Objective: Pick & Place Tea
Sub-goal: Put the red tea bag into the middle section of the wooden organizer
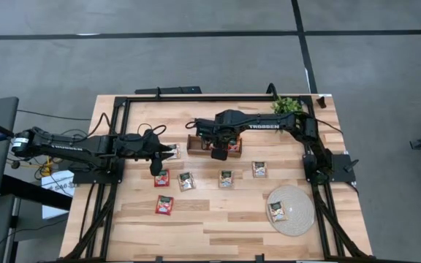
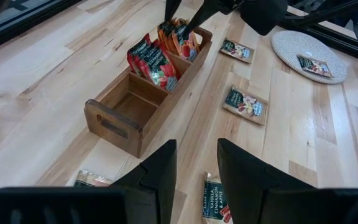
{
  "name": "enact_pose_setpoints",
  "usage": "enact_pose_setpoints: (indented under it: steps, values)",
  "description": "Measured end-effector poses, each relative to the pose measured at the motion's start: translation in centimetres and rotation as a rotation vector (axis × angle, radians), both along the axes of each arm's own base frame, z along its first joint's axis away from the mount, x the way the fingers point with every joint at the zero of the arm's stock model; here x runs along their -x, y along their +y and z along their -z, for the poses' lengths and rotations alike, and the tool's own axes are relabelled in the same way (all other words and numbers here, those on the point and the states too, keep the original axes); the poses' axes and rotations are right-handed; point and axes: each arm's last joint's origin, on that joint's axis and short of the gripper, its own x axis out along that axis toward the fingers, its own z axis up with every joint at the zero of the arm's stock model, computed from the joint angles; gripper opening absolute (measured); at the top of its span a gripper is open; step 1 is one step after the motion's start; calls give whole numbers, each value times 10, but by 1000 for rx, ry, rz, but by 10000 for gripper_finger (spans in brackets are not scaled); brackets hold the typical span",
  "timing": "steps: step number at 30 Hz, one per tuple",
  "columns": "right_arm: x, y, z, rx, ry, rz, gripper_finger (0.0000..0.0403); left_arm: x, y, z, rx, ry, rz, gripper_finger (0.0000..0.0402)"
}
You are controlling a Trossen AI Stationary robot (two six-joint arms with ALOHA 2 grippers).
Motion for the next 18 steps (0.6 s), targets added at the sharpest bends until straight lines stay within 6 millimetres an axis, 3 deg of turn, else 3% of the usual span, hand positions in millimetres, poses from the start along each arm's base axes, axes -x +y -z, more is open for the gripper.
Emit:
enact_pose_setpoints:
  steps: [4,8,14,18]
  values:
    - [2,9,-8,2,-18,-32,148,0,-1,0,20,-1,20,107]
    - [9,34,-27,7,-27,-135,141,1,-2,2,56,22,68,107]
    - [29,69,-56,6,-35,-230,120,6,-3,11,114,117,67,107]
    - [51,79,-68,-1,-63,-223,108,10,-4,16,153,189,79,107]
